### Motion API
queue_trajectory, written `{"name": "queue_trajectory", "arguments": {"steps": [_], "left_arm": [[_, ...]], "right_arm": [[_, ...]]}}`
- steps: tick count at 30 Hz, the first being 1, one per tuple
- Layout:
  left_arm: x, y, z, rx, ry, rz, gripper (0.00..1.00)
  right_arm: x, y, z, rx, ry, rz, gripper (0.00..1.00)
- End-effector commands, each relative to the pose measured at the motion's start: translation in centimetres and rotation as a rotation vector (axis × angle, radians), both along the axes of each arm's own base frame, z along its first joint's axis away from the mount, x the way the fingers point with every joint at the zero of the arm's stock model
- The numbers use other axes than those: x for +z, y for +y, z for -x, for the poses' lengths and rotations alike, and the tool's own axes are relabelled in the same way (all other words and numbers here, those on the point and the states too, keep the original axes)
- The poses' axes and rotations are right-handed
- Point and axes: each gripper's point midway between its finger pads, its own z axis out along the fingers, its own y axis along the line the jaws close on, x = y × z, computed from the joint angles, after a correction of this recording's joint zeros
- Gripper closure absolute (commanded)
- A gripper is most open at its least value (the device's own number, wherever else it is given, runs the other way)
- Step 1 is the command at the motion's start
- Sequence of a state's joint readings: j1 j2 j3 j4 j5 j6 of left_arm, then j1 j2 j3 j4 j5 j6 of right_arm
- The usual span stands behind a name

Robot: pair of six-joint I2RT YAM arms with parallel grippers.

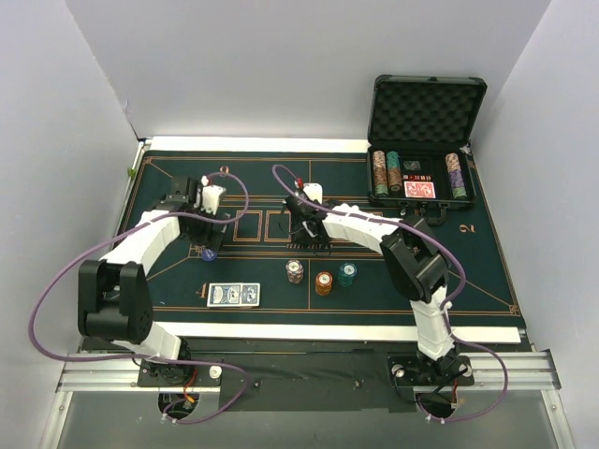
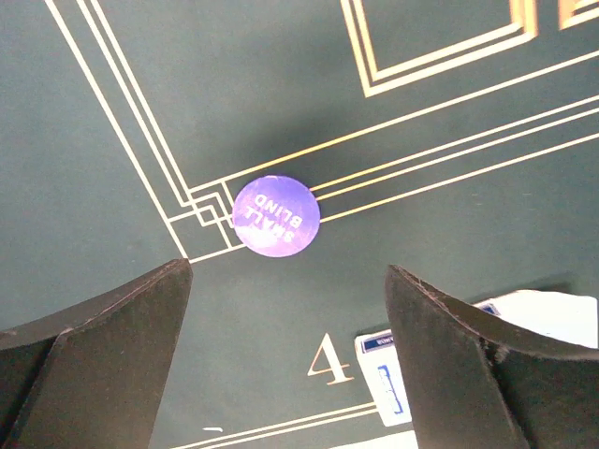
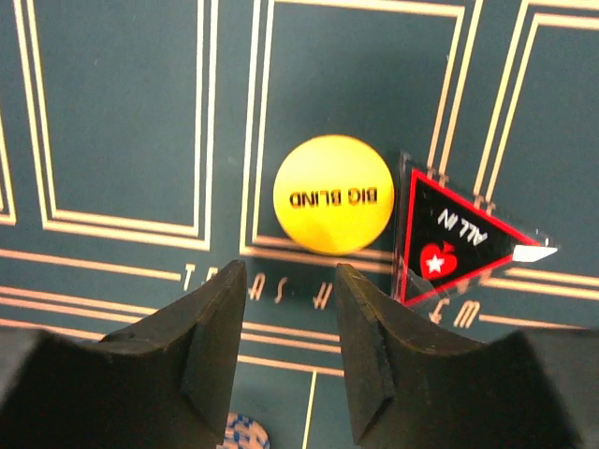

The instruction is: Distribute texas hold em gaming equipment

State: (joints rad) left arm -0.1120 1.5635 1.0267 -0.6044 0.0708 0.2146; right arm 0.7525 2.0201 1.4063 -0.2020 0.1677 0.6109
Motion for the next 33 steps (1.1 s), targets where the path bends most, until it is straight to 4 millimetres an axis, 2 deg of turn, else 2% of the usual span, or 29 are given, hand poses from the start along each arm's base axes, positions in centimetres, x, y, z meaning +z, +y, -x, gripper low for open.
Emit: {"name": "queue_trajectory", "arguments": {"steps": [1, 6, 9, 16, 22, 23, 24, 26, 33], "left_arm": [[7.4, -1.5, -1.5, 0.000, -0.140, 0.140, 0.05], [11.4, -1.5, -1.9, 0.014, -0.183, 0.230, 0.05], [12.4, -1.1, -2.0, 0.031, -0.191, 0.253, 0.04], [13.6, -1.0, -2.0, 0.036, -0.223, 0.251, 0.04], [13.8, -0.7, -2.1, 0.048, -0.229, 0.239, 0.04], [13.8, 0.4, -2.3, 0.077, -0.232, 0.235, 0.04], [13.8, 0.5, -2.3, 0.082, -0.233, 0.234, 0.04], [13.9, 0.8, -2.5, 0.088, -0.236, 0.230, 0.04], [13.8, 1.7, -3.0, 0.111, -0.235, 0.224, 0.04]], "right_arm": [[-0.5, -1.5, -0.8, -0.056, 0.036, 0.092, 0.63], [-0.3, -2.9, -0.1, -0.082, 0.051, 0.146, 0.64], [-0.1, -3.5, 0.2, -0.088, 0.050, 0.159, 0.58], [-1.5, -3.4, -0.9, -0.078, 0.069, 0.174, 0.57], [-2.5, -3.2, -4.2, -0.092, 0.068, 0.165, 0.58], [-2.4, -2.7, -5.0, -0.090, 0.059, 0.156, 0.59], [-2.4, -3.0, -5.5, -0.094, 0.062, 0.159, 0.59], [-1.9, -2.2, -7.5, -0.101, 0.043, 0.140, 0.61], [-1.0, -0.8, -12.1, -0.105, 0.008, 0.078, 0.68]]}}
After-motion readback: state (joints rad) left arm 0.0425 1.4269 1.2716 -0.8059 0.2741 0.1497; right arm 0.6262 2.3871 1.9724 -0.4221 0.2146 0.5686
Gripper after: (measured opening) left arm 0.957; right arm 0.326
